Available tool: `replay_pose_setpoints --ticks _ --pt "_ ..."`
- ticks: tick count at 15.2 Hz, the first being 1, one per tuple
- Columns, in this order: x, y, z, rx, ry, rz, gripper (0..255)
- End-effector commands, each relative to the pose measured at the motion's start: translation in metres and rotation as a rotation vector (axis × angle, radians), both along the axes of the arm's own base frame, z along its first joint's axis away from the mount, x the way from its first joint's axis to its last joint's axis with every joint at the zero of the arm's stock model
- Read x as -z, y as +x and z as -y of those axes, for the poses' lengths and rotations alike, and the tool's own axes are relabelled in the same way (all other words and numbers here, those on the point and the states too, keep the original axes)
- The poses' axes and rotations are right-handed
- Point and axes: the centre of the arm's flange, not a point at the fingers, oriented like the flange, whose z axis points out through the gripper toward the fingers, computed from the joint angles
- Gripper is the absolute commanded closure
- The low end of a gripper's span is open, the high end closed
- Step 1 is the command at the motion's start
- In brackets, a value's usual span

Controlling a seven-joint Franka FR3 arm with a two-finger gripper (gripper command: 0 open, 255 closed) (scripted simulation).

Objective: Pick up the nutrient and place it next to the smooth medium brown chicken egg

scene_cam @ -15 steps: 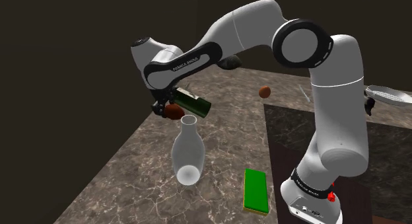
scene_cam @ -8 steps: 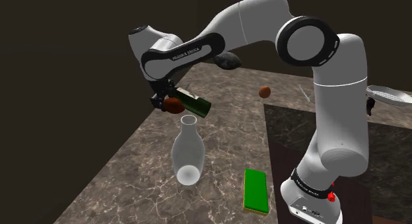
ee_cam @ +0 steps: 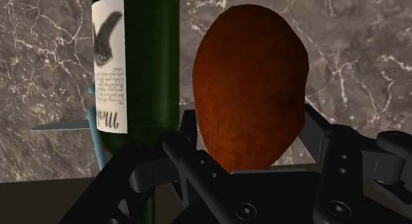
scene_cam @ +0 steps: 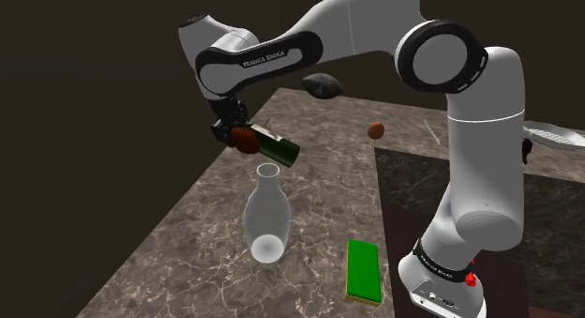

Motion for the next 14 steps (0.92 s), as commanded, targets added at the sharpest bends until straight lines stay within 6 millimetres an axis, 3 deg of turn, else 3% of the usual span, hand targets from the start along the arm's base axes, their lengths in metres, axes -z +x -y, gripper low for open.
replay_pose_setpoints --ticks 1,8,14 --pt "-0.011 -0.001 0.001 0.000 0.000 0.000 255" --pt "-0.044 -0.001 0.001 0.000 0.000 0.000 255" --pt "-0.044 -0.042 0.068 0.000 0.000 0.000 255"
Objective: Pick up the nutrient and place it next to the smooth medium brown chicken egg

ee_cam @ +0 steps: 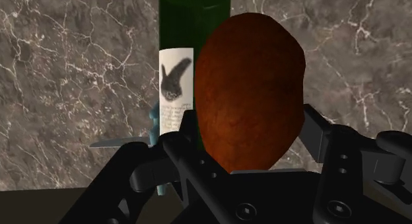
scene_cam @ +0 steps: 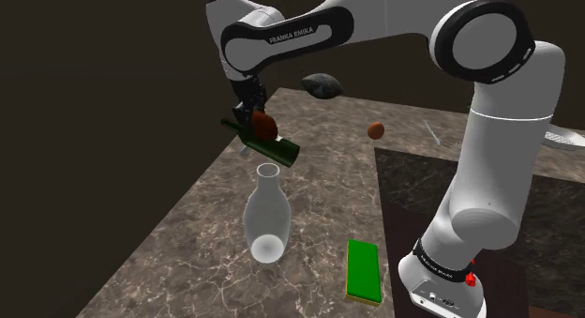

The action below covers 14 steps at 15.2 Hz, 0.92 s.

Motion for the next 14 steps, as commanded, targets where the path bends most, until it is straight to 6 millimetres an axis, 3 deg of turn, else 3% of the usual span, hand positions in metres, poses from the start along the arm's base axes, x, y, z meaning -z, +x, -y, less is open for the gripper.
replay_pose_setpoints --ticks 1,14 --pt "0.003 -0.015 0.025 0.000 0.000 0.000 255" --pt "0.003 -0.105 0.170 0.000 0.000 0.000 255"
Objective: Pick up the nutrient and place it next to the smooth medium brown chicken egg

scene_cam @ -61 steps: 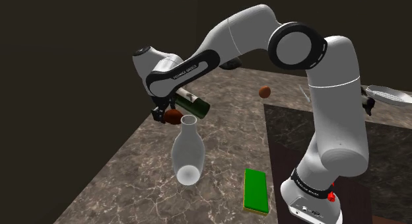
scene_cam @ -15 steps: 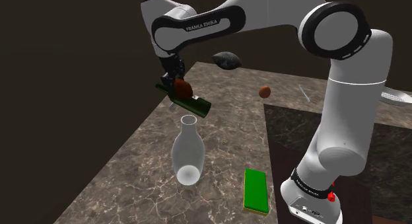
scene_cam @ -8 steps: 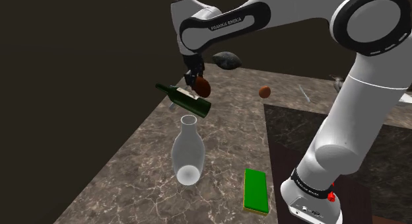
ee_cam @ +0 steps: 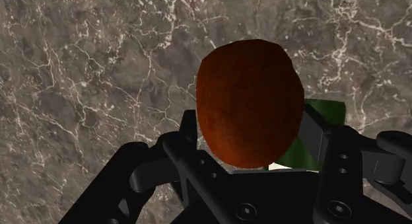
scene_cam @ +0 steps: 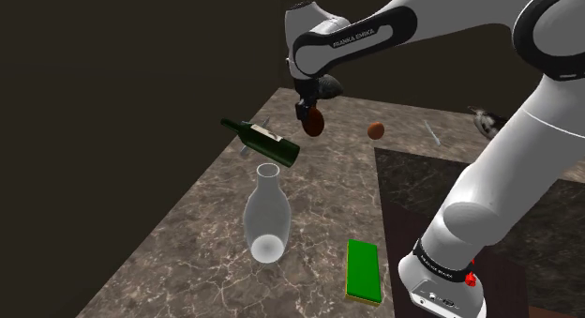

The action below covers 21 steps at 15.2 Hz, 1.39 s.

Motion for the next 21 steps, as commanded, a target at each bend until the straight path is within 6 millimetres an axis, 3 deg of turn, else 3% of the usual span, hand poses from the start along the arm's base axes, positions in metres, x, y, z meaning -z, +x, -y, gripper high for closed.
replay_pose_setpoints --ticks 1,21 --pt "-0.003 -0.017 0.021 -0.001 0.000 0.000 255" --pt "-0.003 -0.156 0.245 -0.001 0.000 0.000 255"
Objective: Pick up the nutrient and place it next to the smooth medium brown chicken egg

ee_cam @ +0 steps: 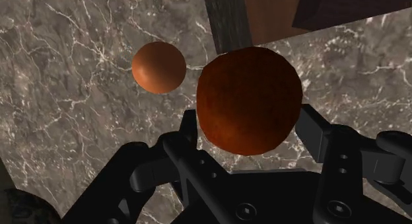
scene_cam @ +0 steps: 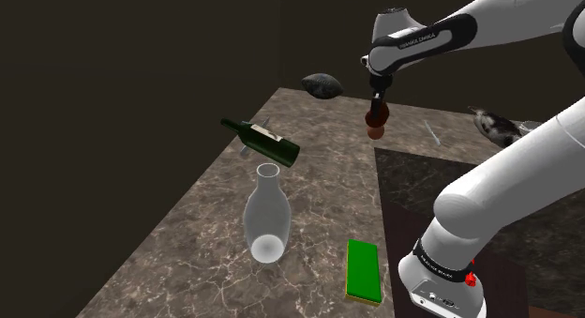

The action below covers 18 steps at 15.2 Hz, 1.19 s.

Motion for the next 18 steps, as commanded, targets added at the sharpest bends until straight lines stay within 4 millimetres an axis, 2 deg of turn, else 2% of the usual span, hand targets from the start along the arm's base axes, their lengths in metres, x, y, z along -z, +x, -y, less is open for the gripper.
replay_pose_setpoints --ticks 1,15,18 --pt "-0.001 -0.012 0.022 -0.001 0.000 0.000 255" --pt "-0.001 -0.109 0.178 -0.001 0.000 0.000 255" --pt "0.015 -0.109 0.178 -0.001 0.000 0.000 255"
